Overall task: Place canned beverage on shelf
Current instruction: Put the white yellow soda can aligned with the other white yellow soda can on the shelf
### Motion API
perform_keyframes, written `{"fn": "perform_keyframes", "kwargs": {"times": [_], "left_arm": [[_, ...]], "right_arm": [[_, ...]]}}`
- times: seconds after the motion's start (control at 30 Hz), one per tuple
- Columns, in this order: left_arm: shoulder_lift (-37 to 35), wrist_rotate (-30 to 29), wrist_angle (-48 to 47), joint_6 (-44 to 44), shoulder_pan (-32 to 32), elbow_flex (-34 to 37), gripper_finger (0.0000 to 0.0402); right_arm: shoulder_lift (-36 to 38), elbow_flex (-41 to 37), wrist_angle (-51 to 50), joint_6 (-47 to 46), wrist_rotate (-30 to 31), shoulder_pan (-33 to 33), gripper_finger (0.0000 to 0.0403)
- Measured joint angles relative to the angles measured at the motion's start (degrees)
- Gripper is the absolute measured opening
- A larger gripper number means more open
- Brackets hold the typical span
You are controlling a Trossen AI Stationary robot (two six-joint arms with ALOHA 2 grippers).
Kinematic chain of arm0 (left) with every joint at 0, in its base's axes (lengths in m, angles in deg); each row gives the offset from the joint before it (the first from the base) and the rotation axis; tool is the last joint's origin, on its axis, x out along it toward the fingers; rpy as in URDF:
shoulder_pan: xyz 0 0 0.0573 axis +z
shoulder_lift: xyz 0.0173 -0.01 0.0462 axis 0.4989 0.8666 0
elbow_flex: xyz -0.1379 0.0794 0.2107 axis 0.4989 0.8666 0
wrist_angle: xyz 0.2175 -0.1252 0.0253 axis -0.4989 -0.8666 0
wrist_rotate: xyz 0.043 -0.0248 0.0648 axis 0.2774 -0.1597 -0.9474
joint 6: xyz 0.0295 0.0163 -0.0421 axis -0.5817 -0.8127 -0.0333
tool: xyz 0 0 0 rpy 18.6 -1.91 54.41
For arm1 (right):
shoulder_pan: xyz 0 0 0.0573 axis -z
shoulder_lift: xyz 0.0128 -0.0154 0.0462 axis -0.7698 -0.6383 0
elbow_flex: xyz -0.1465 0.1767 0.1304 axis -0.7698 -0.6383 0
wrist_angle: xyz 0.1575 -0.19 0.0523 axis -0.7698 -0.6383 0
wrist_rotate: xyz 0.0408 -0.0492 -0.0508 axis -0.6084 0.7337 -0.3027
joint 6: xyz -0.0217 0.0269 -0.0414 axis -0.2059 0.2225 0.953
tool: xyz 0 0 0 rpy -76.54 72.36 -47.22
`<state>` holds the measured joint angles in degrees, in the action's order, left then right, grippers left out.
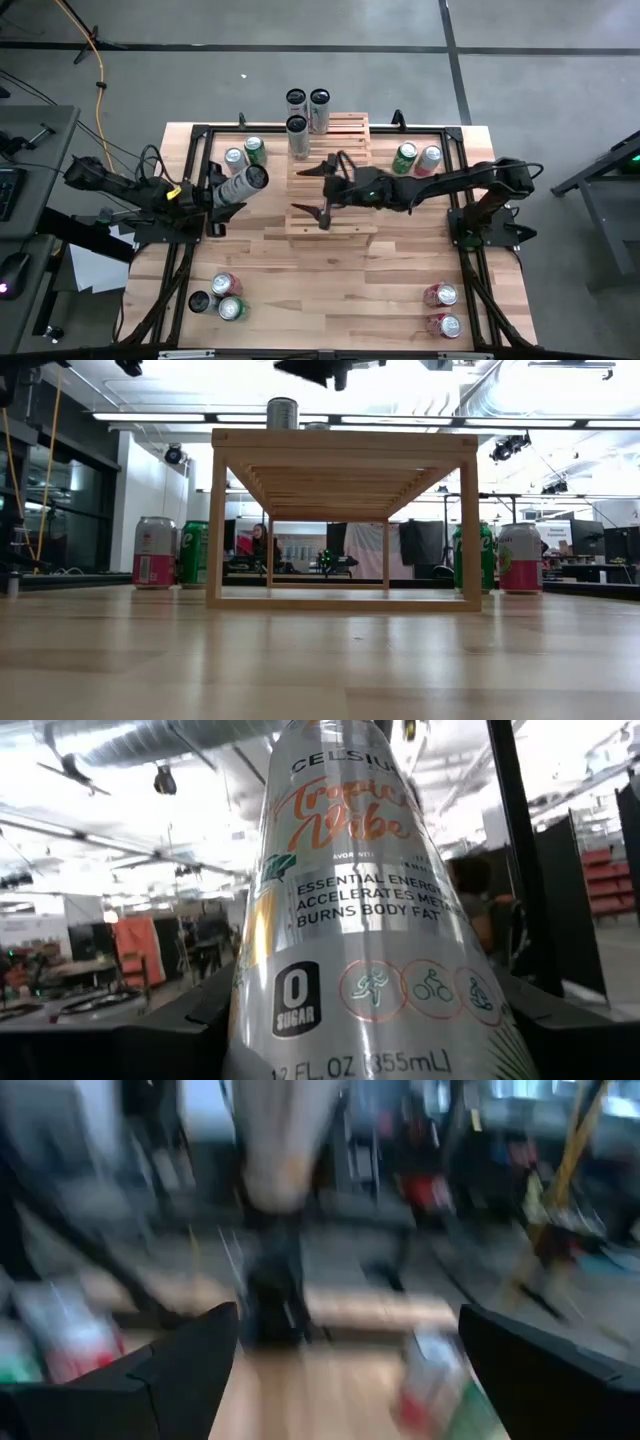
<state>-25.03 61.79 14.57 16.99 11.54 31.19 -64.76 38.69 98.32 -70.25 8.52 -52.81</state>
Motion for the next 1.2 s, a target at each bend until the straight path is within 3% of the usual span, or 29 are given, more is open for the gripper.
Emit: {"fn": "perform_keyframes", "kwargs": {"times": [0.1,0.2,0.53,0.63,0.83,1.2], "left_arm": [[1.8,1.8,2.9,0.4,1.7,0.9,0.0234],[4.9,4.0,7.9,1.8,3.7,1.9,0.0234],[21.5,9.9,23.8,9.7,11.1,2.8,0.0234],[27.0,11.6,29.4,11.7,12.6,2.8,0.0234],[37.2,12.1,39.4,14.0,13.9,2.2,0.0234],[50.3,16.4,41.7,15.8,13.9,-4.5,0.0234]], "right_arm": [[-0.4,-3.7,14.4,-2.8,-5.7,1.5,0.0364],[-1.2,-5.5,19.4,-4.3,-6.8,1.9,0.0364],[-4.1,-5.9,20.1,-4.3,-6.7,0.8,0.0364],[-4.3,-5.9,20.1,-4.3,-4.2,0.8,0.0364],[-4.3,-5.9,22.1,-4.3,-3.2,0.9,0.0364],[-4.3,-5.9,22.6,-4.3,-3.2,0.7,0.0364]]}}
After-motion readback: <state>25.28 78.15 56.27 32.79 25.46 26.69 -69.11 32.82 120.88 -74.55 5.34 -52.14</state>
